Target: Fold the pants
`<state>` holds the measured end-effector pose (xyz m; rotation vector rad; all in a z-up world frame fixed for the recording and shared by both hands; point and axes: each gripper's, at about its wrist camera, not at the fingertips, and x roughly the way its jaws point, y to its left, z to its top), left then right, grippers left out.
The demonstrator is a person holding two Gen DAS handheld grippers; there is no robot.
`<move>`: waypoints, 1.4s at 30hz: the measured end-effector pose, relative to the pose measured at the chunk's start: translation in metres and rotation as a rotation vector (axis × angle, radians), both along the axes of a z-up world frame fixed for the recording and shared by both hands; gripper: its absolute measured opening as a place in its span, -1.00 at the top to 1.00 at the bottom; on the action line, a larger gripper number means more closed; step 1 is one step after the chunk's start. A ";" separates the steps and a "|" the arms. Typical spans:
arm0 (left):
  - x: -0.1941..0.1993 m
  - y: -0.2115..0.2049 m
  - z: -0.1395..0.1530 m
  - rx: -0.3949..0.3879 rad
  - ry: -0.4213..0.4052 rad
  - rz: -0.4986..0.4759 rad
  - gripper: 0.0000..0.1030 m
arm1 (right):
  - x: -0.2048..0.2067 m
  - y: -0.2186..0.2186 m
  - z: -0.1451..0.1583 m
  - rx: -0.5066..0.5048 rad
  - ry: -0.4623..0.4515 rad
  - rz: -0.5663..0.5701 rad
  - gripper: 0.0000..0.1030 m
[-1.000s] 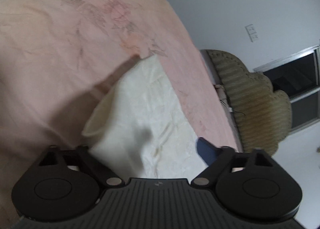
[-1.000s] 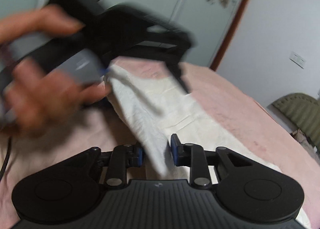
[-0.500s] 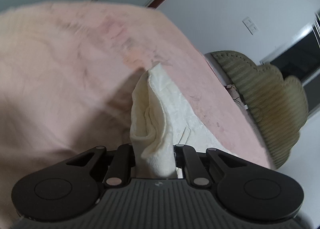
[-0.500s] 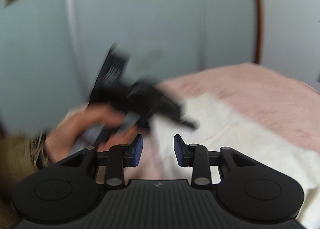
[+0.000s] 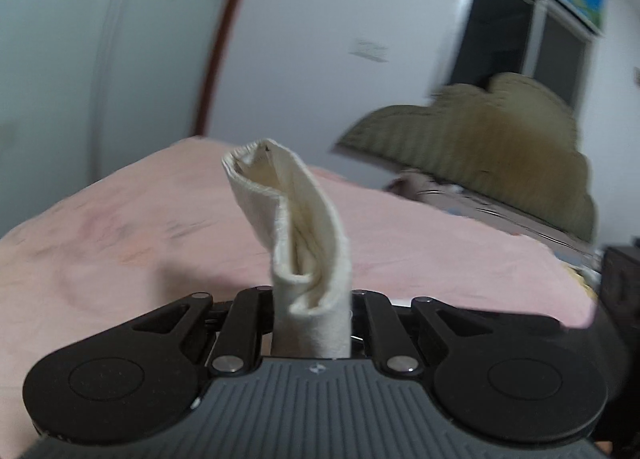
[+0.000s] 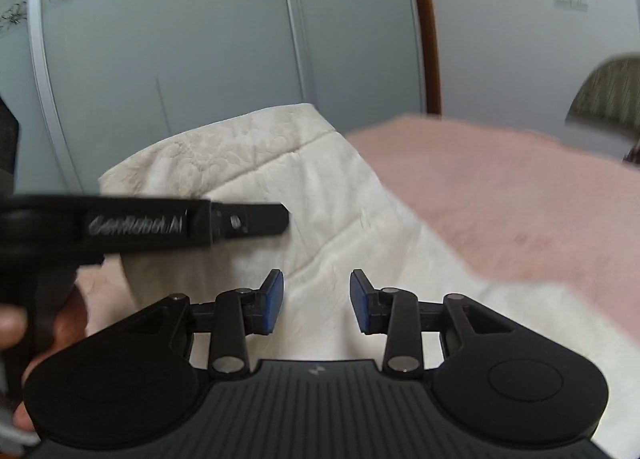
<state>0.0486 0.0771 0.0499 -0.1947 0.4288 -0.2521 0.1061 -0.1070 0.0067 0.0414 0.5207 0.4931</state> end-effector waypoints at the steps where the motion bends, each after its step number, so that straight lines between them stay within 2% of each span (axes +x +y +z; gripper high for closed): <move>1: -0.006 -0.014 0.004 0.016 -0.016 -0.014 0.74 | -0.006 -0.005 0.005 -0.007 -0.029 -0.004 0.31; 5: -0.022 -0.064 0.014 0.030 -0.061 -0.109 0.73 | -0.041 -0.033 0.022 -0.078 -0.150 -0.048 0.30; 8: -0.028 -0.103 0.015 0.032 -0.068 -0.188 0.72 | -0.060 -0.064 0.027 -0.122 -0.189 -0.085 0.30; 13: -0.036 -0.175 0.003 0.073 -0.073 -0.300 0.66 | -0.087 -0.118 0.030 -0.150 -0.181 -0.150 0.30; 17: -0.033 -0.227 -0.016 0.093 -0.052 -0.362 0.63 | -0.088 -0.149 0.024 -0.200 -0.151 -0.209 0.30; 24: -0.034 -0.282 -0.045 0.117 -0.035 -0.421 0.59 | -0.111 -0.200 0.004 -0.222 -0.143 -0.262 0.29; 25: -0.031 -0.289 -0.051 0.115 0.000 -0.434 0.58 | -0.114 -0.211 -0.004 -0.201 -0.135 -0.261 0.28; 28: -0.025 -0.301 -0.070 0.122 0.082 -0.471 0.57 | -0.117 -0.239 -0.025 -0.131 -0.027 -0.281 0.26; 34: -0.028 -0.316 -0.092 0.138 0.098 -0.515 0.54 | -0.135 -0.244 -0.048 -0.135 0.041 -0.335 0.25; 35: -0.026 -0.319 -0.095 0.149 0.110 -0.533 0.44 | -0.138 -0.245 -0.049 -0.130 0.045 -0.347 0.25; 36: -0.024 -0.319 -0.098 0.164 0.138 -0.543 0.44 | -0.140 -0.246 -0.051 -0.124 0.055 -0.361 0.21; 38: -0.020 -0.321 -0.105 0.192 0.186 -0.556 0.43 | -0.144 -0.251 -0.058 -0.118 0.117 -0.423 -0.21; 40: -0.023 -0.318 -0.108 0.209 0.175 -0.587 0.34 | -0.152 -0.255 -0.061 -0.101 0.168 -0.471 -0.25; 41: -0.026 -0.316 -0.107 0.213 0.170 -0.606 0.17 | -0.161 -0.259 -0.060 -0.083 0.183 -0.482 -0.24; 42: -0.028 -0.316 -0.107 0.204 0.178 -0.641 -0.09 | -0.172 -0.262 -0.059 -0.067 0.187 -0.495 -0.24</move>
